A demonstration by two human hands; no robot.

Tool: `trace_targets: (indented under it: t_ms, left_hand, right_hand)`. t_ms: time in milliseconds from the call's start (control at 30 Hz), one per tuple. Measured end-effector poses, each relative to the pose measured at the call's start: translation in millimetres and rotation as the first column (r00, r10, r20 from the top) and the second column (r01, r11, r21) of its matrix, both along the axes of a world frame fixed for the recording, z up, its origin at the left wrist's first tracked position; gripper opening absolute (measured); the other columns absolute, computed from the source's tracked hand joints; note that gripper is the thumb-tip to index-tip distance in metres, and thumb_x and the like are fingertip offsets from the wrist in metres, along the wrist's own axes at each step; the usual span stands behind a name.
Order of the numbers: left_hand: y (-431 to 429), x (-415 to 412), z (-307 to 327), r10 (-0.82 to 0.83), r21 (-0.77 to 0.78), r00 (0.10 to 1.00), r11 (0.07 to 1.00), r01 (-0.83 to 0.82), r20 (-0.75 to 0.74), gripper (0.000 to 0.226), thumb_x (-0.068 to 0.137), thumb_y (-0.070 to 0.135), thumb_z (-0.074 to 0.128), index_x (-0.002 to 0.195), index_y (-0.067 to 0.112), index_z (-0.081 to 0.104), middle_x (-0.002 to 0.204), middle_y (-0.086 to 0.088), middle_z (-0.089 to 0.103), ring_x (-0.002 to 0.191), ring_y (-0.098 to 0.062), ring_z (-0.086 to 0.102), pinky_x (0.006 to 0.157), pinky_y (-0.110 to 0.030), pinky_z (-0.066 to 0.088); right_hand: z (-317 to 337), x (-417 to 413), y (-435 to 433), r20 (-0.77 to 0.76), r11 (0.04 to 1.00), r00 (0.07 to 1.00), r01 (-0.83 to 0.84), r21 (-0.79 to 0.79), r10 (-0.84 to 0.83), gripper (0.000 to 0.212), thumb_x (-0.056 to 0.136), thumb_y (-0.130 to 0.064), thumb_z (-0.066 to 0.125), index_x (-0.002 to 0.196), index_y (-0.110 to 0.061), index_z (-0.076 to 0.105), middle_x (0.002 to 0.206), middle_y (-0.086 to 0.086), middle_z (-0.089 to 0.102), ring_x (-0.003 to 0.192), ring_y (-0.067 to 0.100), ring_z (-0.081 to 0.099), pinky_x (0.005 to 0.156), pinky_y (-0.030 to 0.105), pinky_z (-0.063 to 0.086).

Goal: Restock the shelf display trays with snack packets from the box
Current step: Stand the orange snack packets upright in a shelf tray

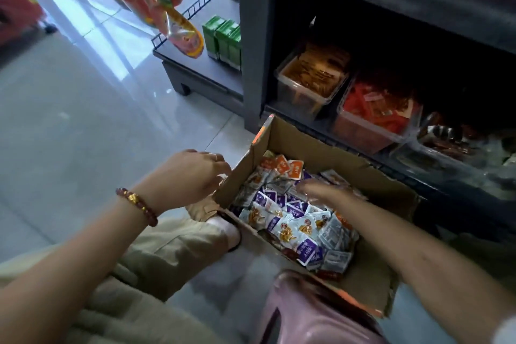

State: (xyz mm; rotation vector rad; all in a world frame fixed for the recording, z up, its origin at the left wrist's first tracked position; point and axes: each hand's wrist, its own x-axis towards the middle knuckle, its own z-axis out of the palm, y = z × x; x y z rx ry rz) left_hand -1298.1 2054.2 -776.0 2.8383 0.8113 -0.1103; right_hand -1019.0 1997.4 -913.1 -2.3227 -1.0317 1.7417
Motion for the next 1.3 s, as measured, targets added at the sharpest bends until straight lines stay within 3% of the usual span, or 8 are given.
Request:
trace_targets:
  t_ms: [267,500,733,867,1000,1167,1233,1300]
  left_hand:
    - [21,32,0,-0.028,0.054,0.999,0.998,0.026,0.029,0.032,0.095,0.023,0.04,0.121,0.019,0.058,0.11,0.0,0.064,0.098,-0.022,0.062,0.085,-0.036,0.046]
    - [16,30,-16,-0.062,-0.002,0.995,0.998,0.062,-0.08,0.03,0.095,0.021,0.038,0.119,0.02,0.056,0.103,0.003,0.063,0.097,-0.017,0.06,0.083,-0.027,0.039]
    - [14,23,-29,-0.059,-0.081,0.992,0.995,0.051,-0.112,0.03,0.096,0.024,0.04,0.12,0.022,0.059,0.106,0.004,0.064,0.096,-0.017,0.062,0.085,-0.031,0.045]
    - [15,23,-29,-0.006,-0.139,0.998,0.99,-0.003,-0.063,0.03,0.095,0.024,0.046,0.121,0.021,0.06,0.117,0.003,0.062,0.103,-0.017,0.058,0.09,-0.032,0.043]
    - [5,29,-28,0.133,-0.327,0.984,0.941,-0.087,0.121,0.058,0.087,0.033,0.064,0.138,0.023,0.041,0.144,0.002,0.036,0.123,-0.014,0.043,0.105,-0.029,0.032]
    - [-15,41,-31,0.31,-0.597,0.905,0.798,-0.081,0.292,0.088,0.071,0.042,0.078,0.143,0.025,0.029,0.143,0.019,0.017,0.129,0.004,0.026,0.104,-0.008,0.027]
    - [-18,45,-38,0.371,-0.698,0.895,0.709,-0.099,0.249,0.069,0.075,0.035,0.077,0.134,0.02,0.045,0.136,0.011,0.041,0.116,0.0,0.047,0.094,-0.017,0.045]
    - [-19,48,-40,0.466,-0.785,0.87,0.594,-0.176,0.158,0.037,0.08,0.025,0.074,0.114,0.022,0.058,0.101,0.011,0.063,0.087,-0.004,0.061,0.076,-0.02,0.051]
  right_hand:
    - [-24,-23,39,-0.009,0.973,0.974,0.227,0.052,-0.227,0.049,0.097,-0.017,0.051,0.141,-0.002,0.036,0.149,0.014,0.034,0.136,0.029,0.033,0.106,0.033,0.03]
    - [-47,-24,37,-0.073,0.917,0.924,0.382,0.117,-0.376,0.044,0.091,-0.016,0.062,0.131,-0.004,0.05,0.133,0.009,0.052,0.122,0.028,0.049,0.095,0.034,0.041]
    - [-49,-11,36,-0.247,0.739,0.725,0.672,0.047,-0.643,0.037,0.092,-0.008,0.055,0.127,0.002,0.052,0.133,0.013,0.053,0.12,0.025,0.047,0.098,0.034,0.033]
    - [-8,-7,6,-0.209,0.771,0.849,0.527,0.356,-0.484,0.034,0.093,0.005,0.047,0.124,-0.002,0.059,0.131,0.008,0.055,0.115,0.016,0.049,0.093,0.023,0.034]
    - [55,6,-29,-0.128,0.775,0.992,0.094,0.624,-0.018,0.042,0.093,0.008,0.046,0.116,-0.025,0.061,0.122,-0.009,0.054,0.098,-0.011,0.05,0.084,0.014,0.042]
    - [118,-1,-44,-0.434,0.793,0.871,0.092,0.603,0.229,0.032,0.093,0.005,0.049,0.114,-0.011,0.068,0.117,-0.008,0.057,0.118,0.006,0.051,0.095,0.02,0.045]
    - [119,-7,-40,-0.541,0.828,0.808,0.128,0.546,0.232,0.029,0.091,-0.002,0.052,0.11,-0.014,0.07,0.117,-0.011,0.058,0.119,0.009,0.051,0.096,0.024,0.046]
    - [108,-10,-30,-0.611,0.866,0.769,0.164,0.473,0.189,0.032,0.091,0.002,0.049,0.11,-0.014,0.069,0.118,-0.01,0.058,0.117,0.009,0.054,0.094,0.023,0.046]
